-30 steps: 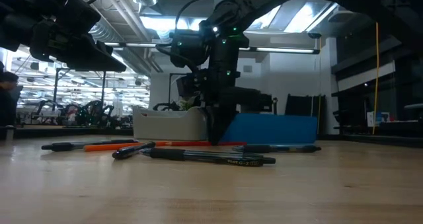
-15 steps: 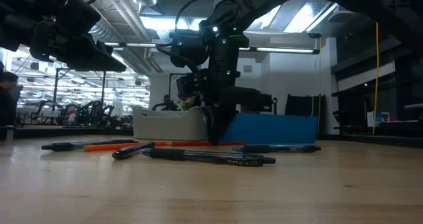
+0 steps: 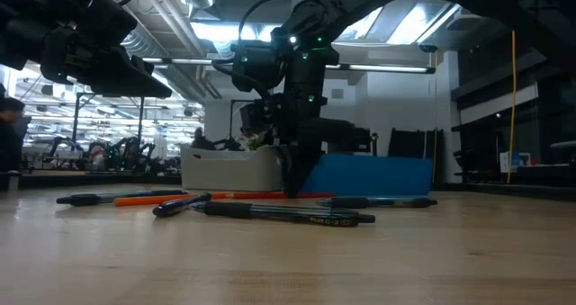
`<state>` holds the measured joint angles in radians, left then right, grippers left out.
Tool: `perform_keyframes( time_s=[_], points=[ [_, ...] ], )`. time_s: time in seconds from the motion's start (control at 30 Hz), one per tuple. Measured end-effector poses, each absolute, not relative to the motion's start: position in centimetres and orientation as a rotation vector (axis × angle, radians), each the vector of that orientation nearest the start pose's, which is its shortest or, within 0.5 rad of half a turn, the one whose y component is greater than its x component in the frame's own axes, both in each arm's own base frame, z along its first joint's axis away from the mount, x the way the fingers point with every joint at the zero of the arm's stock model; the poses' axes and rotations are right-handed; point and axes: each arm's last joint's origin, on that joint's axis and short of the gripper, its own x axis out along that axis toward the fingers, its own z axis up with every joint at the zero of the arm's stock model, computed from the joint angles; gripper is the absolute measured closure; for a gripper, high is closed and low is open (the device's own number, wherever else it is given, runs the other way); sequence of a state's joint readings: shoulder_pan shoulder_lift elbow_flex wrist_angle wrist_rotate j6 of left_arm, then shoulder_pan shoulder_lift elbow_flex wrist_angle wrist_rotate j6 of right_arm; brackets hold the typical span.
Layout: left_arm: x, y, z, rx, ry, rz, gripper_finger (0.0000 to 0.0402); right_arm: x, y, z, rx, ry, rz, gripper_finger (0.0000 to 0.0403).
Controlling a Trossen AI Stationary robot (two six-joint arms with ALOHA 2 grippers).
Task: Sort pens & pencils
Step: Put the red pencil into the blue bin
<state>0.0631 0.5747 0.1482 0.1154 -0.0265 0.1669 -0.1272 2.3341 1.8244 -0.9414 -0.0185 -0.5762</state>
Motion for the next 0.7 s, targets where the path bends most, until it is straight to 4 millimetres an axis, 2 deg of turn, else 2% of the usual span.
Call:
perform_keyframes(
  time_s=[0.17, 0.43, 0.7],
  points=[
    [13.8, 0.9, 17.1, 0.16, 0.318, 0.063, 0.0388, 45.4, -5.8, 13.6, -0.358, 1.438, 0.33, 0.0384],
    [13.8, 0.9, 17.0, 0.16, 0.321, 0.062, 0.0388, 46.2, -5.9, 15.5, -0.349, 1.424, 0.308, 0.0385],
    [13.8, 0.9, 17.0, 0.159, 0.322, 0.062, 0.0388, 46.1, -5.9, 17.0, -0.339, 1.449, 0.312, 0.04]
  ],
)
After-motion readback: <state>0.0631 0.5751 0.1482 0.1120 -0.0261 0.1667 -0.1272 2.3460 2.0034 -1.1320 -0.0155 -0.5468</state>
